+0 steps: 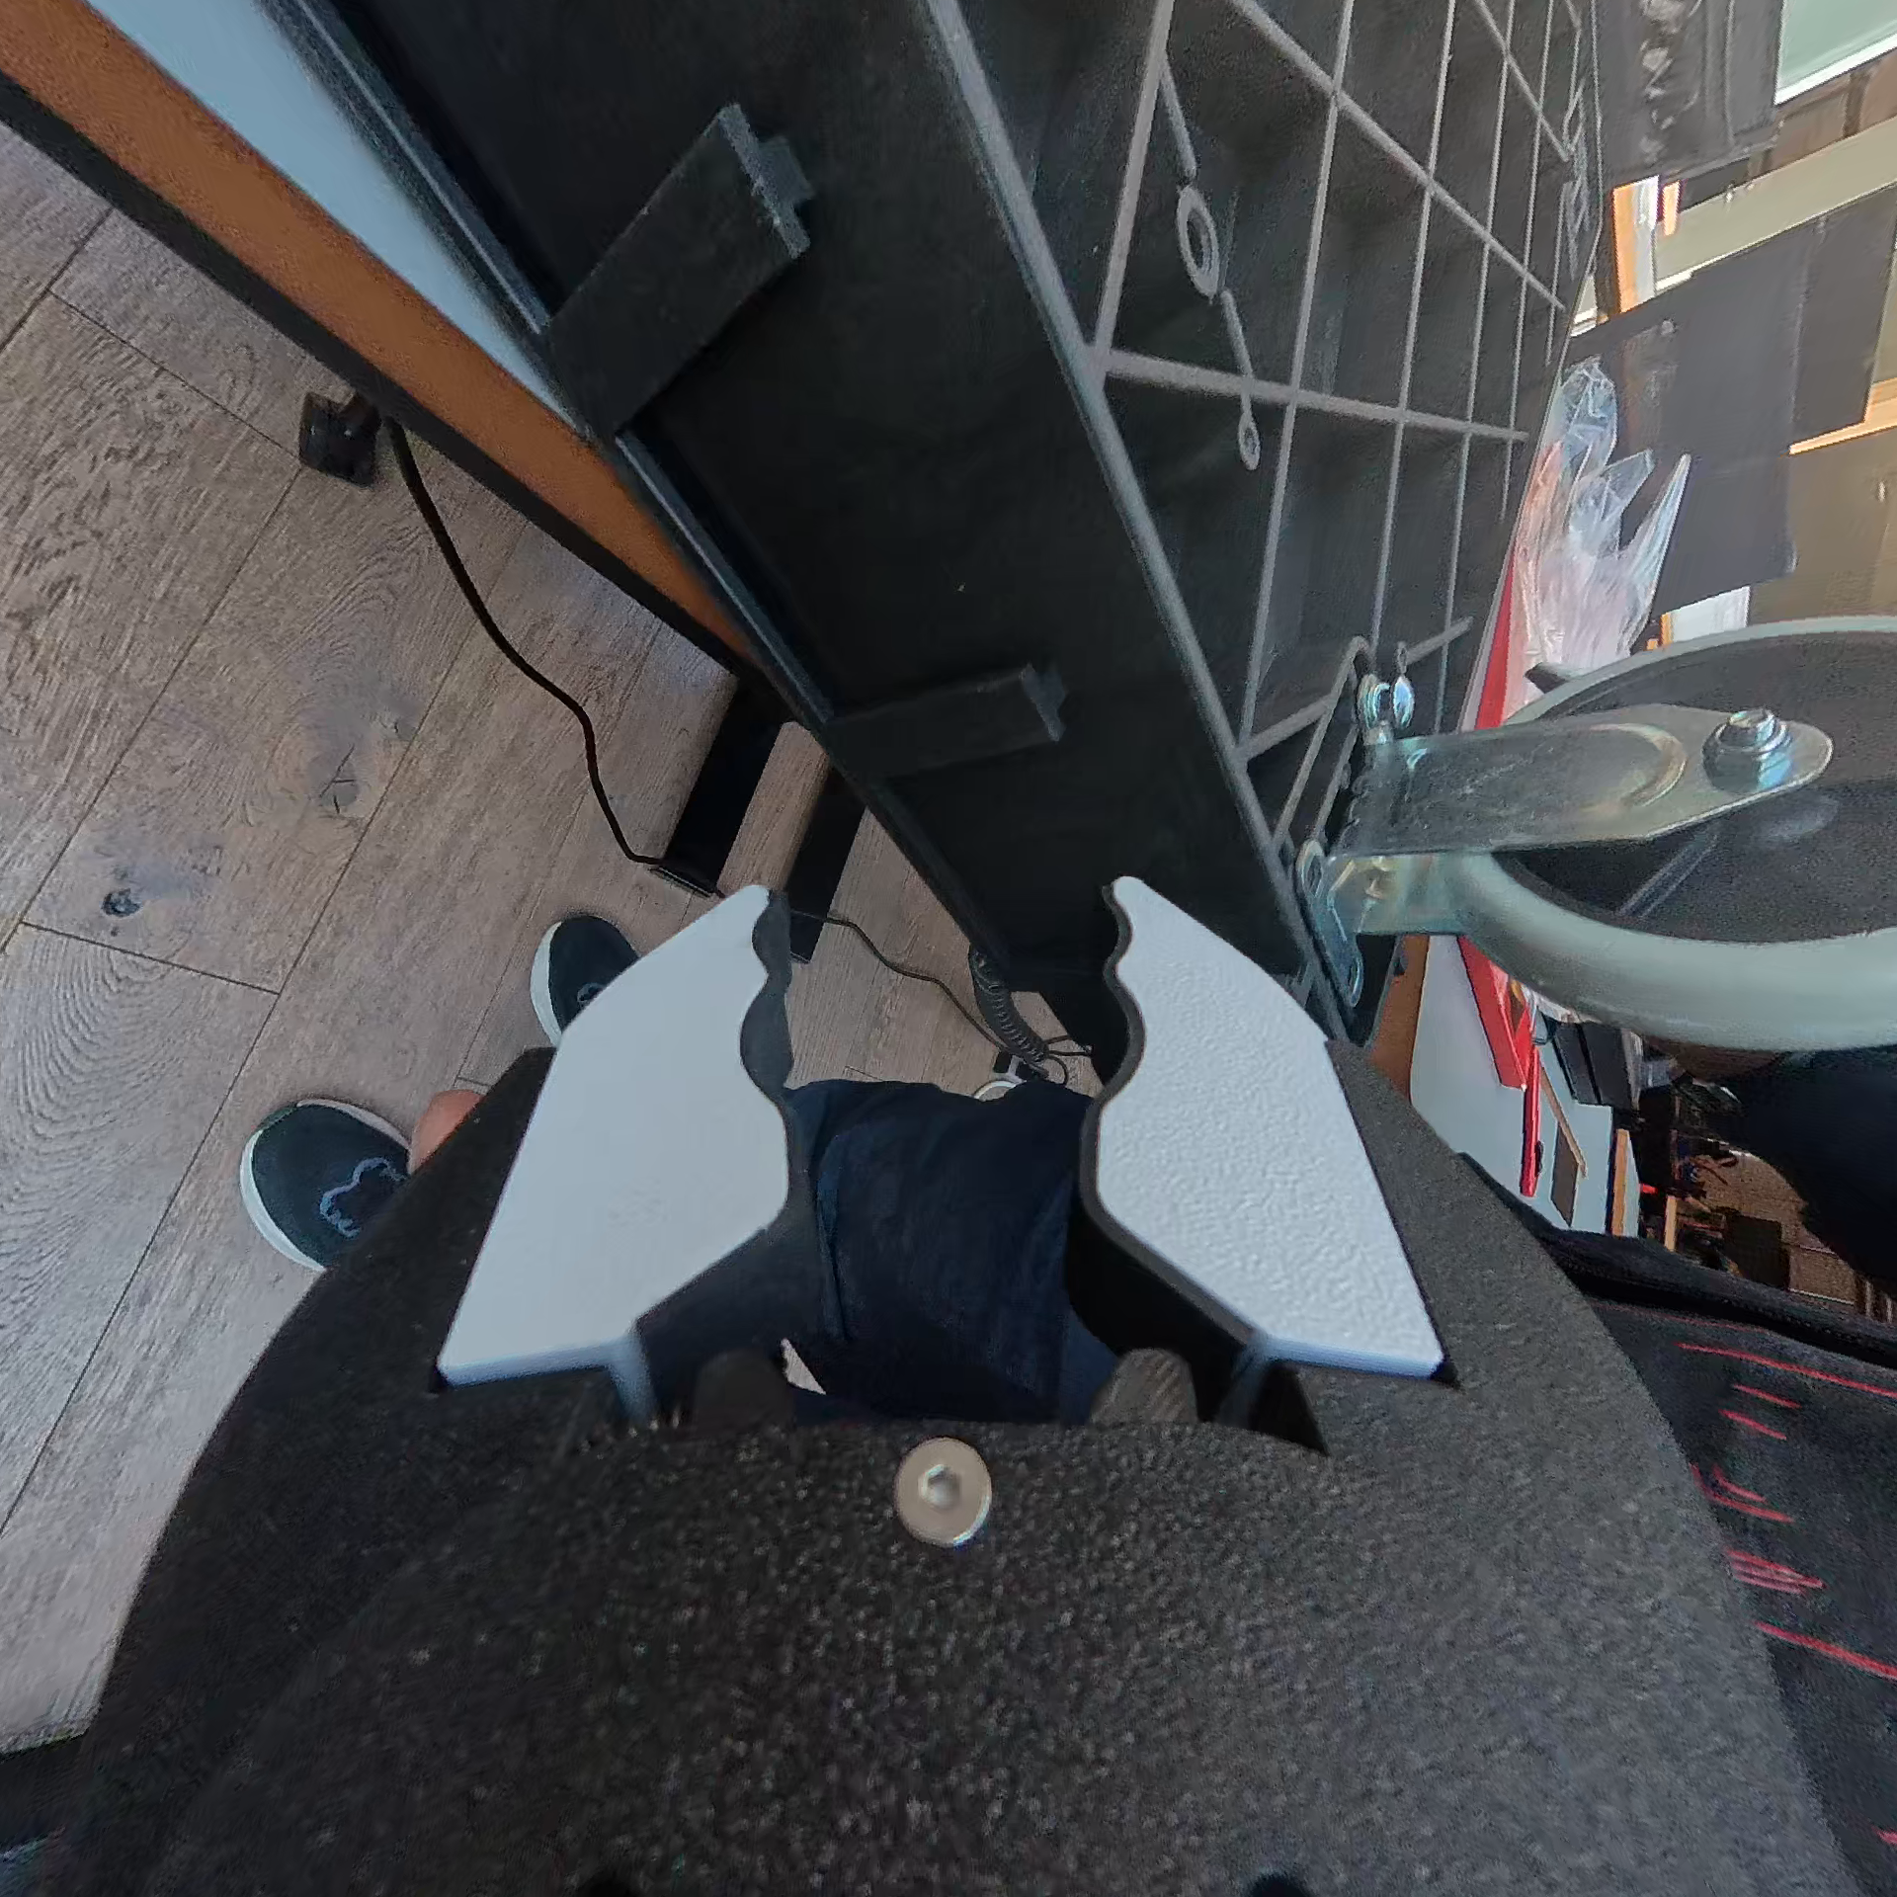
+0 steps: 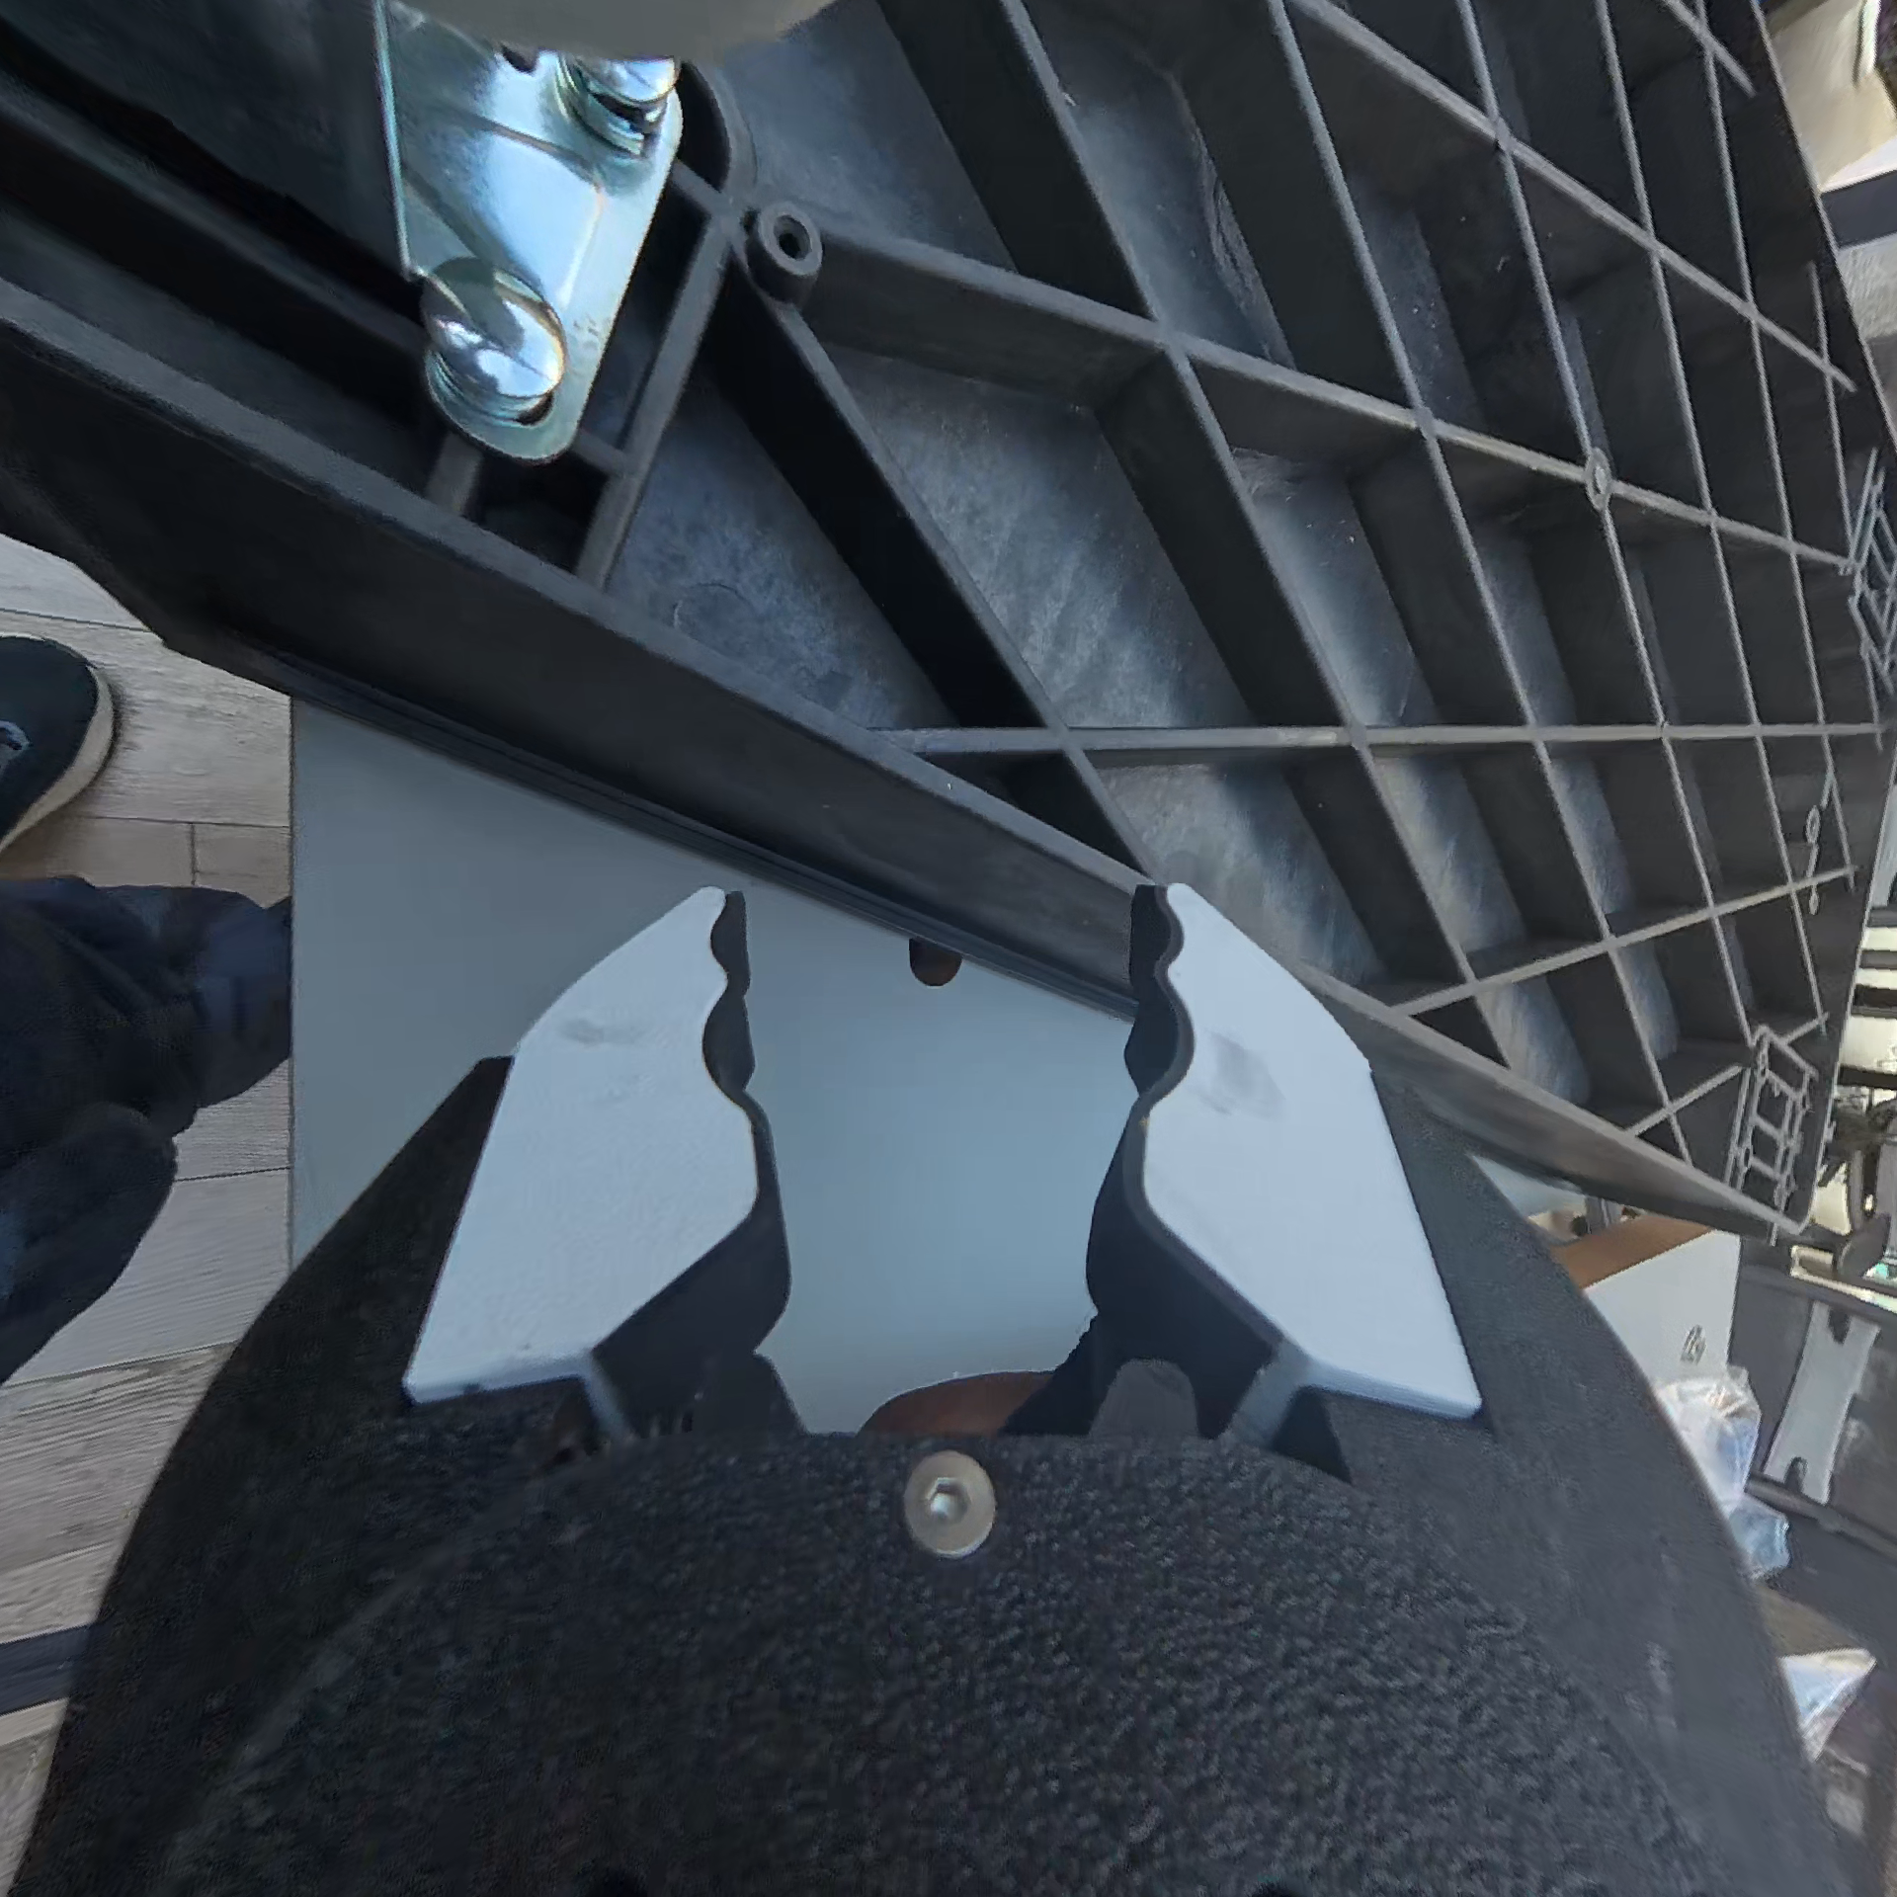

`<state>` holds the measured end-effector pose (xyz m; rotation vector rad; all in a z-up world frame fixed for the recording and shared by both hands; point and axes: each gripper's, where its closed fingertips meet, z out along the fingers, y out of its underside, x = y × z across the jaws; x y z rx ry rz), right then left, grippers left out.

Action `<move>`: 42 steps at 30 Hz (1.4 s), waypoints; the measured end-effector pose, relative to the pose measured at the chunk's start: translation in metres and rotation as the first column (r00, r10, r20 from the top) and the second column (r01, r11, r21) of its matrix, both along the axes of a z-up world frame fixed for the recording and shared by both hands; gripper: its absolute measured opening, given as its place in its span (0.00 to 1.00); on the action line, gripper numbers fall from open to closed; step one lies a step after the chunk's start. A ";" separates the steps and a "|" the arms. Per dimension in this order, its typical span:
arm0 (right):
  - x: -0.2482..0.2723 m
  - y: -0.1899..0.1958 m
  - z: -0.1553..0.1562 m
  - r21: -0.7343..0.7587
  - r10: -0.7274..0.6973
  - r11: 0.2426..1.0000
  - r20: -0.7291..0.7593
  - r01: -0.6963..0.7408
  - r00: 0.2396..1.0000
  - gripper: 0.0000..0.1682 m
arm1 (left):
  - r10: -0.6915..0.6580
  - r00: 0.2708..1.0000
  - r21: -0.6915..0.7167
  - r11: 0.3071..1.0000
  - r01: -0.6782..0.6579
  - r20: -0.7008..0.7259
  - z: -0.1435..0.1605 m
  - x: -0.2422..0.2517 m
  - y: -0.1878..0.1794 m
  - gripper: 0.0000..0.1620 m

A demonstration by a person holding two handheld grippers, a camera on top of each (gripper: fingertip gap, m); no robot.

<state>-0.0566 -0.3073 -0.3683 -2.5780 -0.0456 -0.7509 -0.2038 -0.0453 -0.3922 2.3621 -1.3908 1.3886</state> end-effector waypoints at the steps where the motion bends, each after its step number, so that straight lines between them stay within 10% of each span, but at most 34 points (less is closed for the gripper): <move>1: 0.003 0.002 -0.003 -0.008 0.024 1.000 0.008 -0.024 1.000 0.43 | 0.001 1.000 0.005 1.000 -0.001 0.001 0.002 0.008 -0.001 0.35; 24: 0.025 0.041 -0.038 -0.082 0.281 0.951 -0.161 -0.297 0.946 0.62 | 0.059 0.981 0.036 0.998 -0.053 -0.183 -0.024 0.052 0.002 0.31; 42: 0.044 0.112 -0.038 -0.030 0.265 0.962 -0.154 -0.273 0.952 0.61 | 0.163 0.983 0.143 0.978 -0.150 -0.080 0.009 0.088 0.084 0.34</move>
